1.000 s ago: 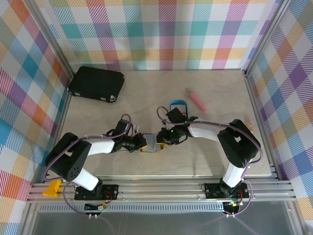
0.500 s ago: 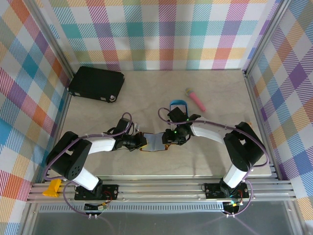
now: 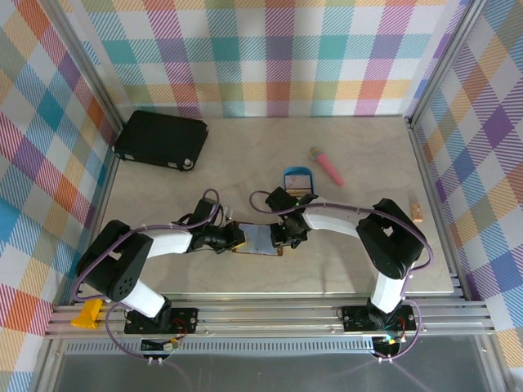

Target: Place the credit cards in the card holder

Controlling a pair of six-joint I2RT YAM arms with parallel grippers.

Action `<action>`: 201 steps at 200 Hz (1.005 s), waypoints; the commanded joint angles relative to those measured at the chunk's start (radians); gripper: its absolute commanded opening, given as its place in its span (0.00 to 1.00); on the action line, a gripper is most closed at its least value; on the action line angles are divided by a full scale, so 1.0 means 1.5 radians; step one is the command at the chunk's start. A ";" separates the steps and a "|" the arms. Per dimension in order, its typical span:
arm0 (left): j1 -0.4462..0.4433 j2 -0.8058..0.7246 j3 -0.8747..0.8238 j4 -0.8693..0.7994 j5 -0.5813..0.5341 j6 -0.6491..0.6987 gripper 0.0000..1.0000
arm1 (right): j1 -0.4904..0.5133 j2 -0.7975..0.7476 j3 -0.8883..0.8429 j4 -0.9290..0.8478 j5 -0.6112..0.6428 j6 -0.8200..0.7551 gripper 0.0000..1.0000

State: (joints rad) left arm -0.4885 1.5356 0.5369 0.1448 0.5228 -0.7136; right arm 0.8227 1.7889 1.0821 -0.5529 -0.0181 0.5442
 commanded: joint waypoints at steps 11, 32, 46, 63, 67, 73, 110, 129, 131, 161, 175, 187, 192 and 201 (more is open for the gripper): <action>0.002 -0.018 -0.023 -0.019 0.007 -0.012 0.00 | 0.012 0.023 0.007 -0.035 0.056 -0.010 0.27; 0.002 -0.032 -0.023 -0.032 0.004 -0.011 0.00 | 0.011 0.020 0.008 -0.031 0.053 -0.017 0.28; 0.002 -0.039 -0.022 -0.042 0.001 -0.007 0.00 | 0.012 0.013 0.007 -0.019 0.034 -0.026 0.30; 0.003 -0.045 -0.018 -0.046 0.002 -0.006 0.00 | 0.011 -0.008 0.001 0.005 0.008 -0.039 0.33; 0.003 -0.047 -0.017 -0.046 0.001 -0.006 0.00 | 0.012 -0.014 0.000 0.011 0.002 -0.043 0.34; 0.002 -0.052 -0.016 -0.045 0.002 -0.006 0.00 | 0.011 -0.024 -0.002 0.017 -0.007 -0.047 0.35; 0.003 -0.086 -0.010 -0.029 0.006 -0.004 0.09 | 0.009 -0.055 0.004 0.027 -0.034 -0.060 0.42; 0.002 -0.104 -0.006 -0.023 0.014 -0.004 0.12 | 0.007 -0.062 0.008 0.030 -0.039 -0.059 0.43; 0.002 -0.105 -0.005 -0.023 0.015 -0.004 0.12 | 0.007 -0.062 0.009 0.030 -0.040 -0.059 0.43; 0.002 -0.115 0.002 -0.021 0.029 -0.009 0.12 | 0.000 -0.073 0.015 0.039 -0.053 -0.057 0.45; 0.002 -0.119 0.001 -0.012 0.034 -0.015 0.12 | -0.003 -0.074 0.019 0.039 -0.059 -0.057 0.45; 0.001 -0.120 0.002 -0.010 0.037 -0.016 0.12 | -0.005 -0.076 0.024 0.037 -0.062 -0.057 0.46; 0.001 -0.121 0.003 -0.010 0.038 -0.015 0.12 | -0.006 -0.077 0.024 0.037 -0.063 -0.056 0.46; 0.002 -0.118 0.004 -0.009 0.040 -0.015 0.12 | -0.007 -0.078 0.024 0.037 -0.065 -0.057 0.46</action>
State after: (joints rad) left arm -0.4885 1.3743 0.5209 0.1085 0.5503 -0.7254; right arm 0.8211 1.7061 1.0889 -0.5045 -0.0853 0.4767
